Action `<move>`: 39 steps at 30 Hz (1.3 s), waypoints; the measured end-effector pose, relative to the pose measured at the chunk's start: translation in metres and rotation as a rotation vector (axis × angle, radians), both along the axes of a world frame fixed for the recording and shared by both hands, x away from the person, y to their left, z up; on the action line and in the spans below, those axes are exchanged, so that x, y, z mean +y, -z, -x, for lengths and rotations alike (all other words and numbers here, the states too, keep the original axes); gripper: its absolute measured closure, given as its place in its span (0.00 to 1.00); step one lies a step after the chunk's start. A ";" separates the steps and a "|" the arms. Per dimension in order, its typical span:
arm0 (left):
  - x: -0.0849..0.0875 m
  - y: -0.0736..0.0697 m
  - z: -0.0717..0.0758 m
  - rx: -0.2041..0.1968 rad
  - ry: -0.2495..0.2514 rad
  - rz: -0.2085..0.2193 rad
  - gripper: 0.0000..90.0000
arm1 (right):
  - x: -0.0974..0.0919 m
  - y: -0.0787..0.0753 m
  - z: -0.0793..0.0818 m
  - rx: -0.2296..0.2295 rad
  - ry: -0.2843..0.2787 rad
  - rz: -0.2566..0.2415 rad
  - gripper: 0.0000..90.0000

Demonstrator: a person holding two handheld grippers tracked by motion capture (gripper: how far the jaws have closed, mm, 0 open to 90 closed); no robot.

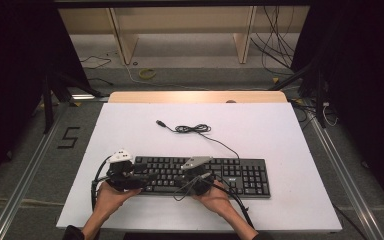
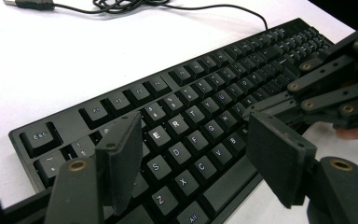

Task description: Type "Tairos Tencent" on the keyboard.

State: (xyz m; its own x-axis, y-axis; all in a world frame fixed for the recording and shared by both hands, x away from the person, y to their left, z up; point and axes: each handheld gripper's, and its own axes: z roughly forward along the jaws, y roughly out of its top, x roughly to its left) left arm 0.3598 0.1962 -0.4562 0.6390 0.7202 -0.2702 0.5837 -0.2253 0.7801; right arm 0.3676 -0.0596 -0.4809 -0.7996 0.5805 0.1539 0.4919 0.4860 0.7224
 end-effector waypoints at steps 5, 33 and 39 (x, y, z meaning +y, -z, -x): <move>-0.001 0.002 -0.001 0.004 0.011 -0.005 0.42 | -0.007 -0.008 0.001 -0.008 0.010 -0.041 0.93; -0.010 0.005 0.002 0.035 0.085 -0.068 0.92 | -0.039 -0.028 0.003 -0.011 0.064 -0.140 0.48; -0.012 0.006 0.002 0.034 0.101 -0.087 0.99 | -0.040 -0.030 0.004 -0.011 0.071 -0.145 0.45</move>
